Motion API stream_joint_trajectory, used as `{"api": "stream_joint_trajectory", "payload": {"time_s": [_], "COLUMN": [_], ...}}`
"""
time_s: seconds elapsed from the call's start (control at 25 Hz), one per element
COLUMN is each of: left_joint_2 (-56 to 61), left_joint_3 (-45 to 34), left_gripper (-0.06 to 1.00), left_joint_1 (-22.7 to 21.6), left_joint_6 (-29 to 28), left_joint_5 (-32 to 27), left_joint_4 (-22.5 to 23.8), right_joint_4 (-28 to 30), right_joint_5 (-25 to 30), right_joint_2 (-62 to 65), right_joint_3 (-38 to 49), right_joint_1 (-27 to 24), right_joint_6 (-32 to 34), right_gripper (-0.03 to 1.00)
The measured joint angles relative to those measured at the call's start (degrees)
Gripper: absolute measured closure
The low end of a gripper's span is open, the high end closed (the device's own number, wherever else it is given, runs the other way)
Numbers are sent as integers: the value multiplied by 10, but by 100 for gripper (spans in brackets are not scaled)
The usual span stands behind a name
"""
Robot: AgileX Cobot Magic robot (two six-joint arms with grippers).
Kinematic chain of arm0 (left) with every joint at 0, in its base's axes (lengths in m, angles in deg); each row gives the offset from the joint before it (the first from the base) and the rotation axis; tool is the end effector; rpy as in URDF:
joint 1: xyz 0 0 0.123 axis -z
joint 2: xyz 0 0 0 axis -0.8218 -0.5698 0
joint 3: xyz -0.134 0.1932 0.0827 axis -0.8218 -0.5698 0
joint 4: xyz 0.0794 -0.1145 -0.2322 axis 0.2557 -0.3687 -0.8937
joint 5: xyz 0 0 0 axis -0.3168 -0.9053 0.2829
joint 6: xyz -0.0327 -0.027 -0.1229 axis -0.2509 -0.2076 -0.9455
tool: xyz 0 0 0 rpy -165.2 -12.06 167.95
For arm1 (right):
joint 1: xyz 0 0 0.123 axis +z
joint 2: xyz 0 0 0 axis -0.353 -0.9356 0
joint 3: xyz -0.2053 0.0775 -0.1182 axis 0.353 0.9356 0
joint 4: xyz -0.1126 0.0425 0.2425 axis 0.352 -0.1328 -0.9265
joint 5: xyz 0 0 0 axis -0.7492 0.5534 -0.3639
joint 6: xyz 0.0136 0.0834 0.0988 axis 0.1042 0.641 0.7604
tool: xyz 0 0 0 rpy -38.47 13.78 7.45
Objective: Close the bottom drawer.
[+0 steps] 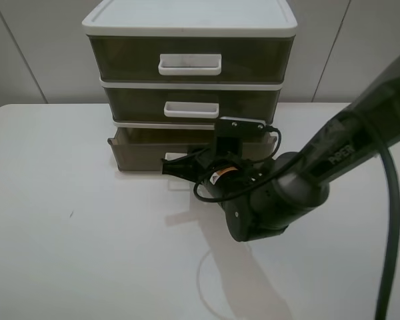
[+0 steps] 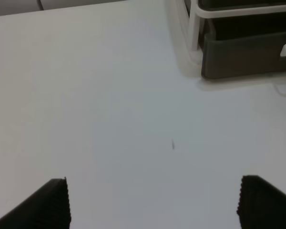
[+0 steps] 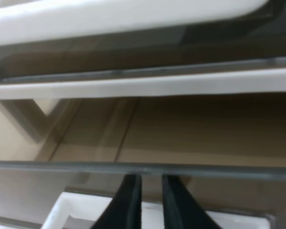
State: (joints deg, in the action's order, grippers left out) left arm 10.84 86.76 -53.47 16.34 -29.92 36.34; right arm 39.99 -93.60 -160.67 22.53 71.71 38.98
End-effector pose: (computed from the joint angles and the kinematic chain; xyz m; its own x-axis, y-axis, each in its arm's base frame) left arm 0.0811 -0.0081 0.2706 -0.4404 0.0973 -0.8925 0.1059 0.9928 0.0560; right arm 0.2851 0.2579 0.0105 -0.4302 0.1301 -0.8933 -0.2567 0.9311 0.2593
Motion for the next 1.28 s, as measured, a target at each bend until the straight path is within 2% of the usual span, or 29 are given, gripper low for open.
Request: {"api": "stream_joint_trajectory", "payload": {"time_s": [0.72,1.12,1.28], "left_joint_2": [0,0,0], "left_joint_3": [0,0,0], "left_gripper": [23,23,23], "left_joint_1": [0,0,0], "left_joint_6": [0,0,0], "left_joint_5": [0,0,0], "left_joint_4": [0,0,0], "right_joint_4": [-45,-54,-39], "right_joint_5": [-18,-20,-16], "right_joint_2": [-42,-44,-12], "right_joint_3": [-68,-71,-43], "right_joint_1": [5,3,23], "right_joint_6": [0,-8,-26], "right_gripper": [95,95,95]}}
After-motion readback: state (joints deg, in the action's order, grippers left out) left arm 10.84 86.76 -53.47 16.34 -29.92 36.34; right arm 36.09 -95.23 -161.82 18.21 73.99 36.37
